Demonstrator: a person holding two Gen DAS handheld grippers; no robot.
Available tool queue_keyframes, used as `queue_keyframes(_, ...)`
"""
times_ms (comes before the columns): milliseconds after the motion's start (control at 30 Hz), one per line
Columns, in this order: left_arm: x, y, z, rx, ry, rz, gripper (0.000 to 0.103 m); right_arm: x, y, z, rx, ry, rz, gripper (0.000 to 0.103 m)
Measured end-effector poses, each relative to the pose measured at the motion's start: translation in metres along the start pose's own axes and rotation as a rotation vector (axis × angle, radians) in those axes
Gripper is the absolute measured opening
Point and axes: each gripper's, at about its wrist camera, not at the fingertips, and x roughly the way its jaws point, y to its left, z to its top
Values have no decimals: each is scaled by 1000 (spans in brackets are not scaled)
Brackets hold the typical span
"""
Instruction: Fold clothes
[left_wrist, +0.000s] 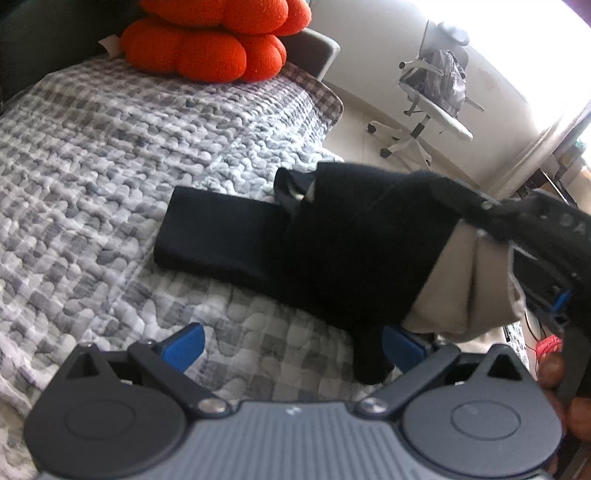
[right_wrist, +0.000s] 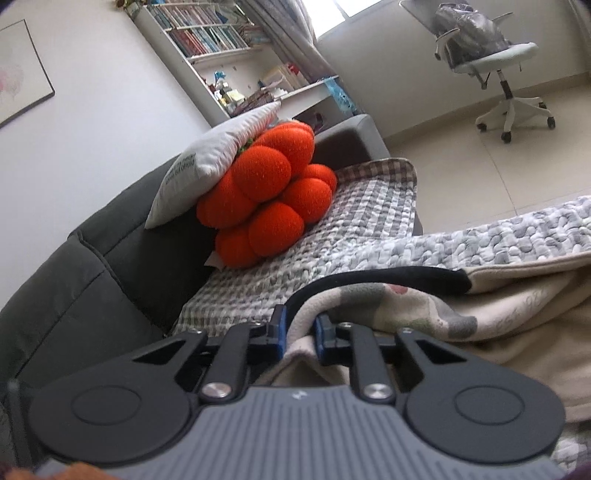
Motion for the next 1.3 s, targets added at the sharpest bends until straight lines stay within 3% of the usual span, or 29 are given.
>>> queue_keyframes(167, 0, 0, 0, -4, -4, -7, 100, -11, -1, 5, 4, -30, 9, 18)
queue_keyframes(267, -5, 3, 1, -33, -29, -30, 93, -20, 3, 9, 18, -46, 33, 18)
queue_keyframes(333, -14, 6, 3, -68, -76, -61, 85, -26, 8, 13, 27, -54, 59, 18)
queue_keyframes(533, -51, 15, 7, -148, -223, -174, 76, -49, 50, 19, -36, -106, 117, 18)
queue_keyframes(700, -74, 27, 8, -242, -306, -253, 50, -61, 73, 20, -45, -120, 119, 18)
queue_keyframes(833, -87, 34, 7, -288, -359, -288, 36, -68, 84, 20, -29, -108, 121, 18)
queue_keyframes(1000, -95, 40, 8, -304, -402, -272, 6, -70, 91, 16, -20, -73, 117, 17)
queue_keyframes(1067, -94, 40, 9, -294, -402, -255, 0, -64, 89, 12, -18, -46, 102, 18)
queue_keyframes(1267, -82, 43, 11, -286, -338, -218, 1, -35, 60, -1, 13, 16, 30, 18)
queue_keyframes(1300, -80, 43, 12, -277, -323, -219, 6, -29, 54, -3, 19, 28, 16, 18)
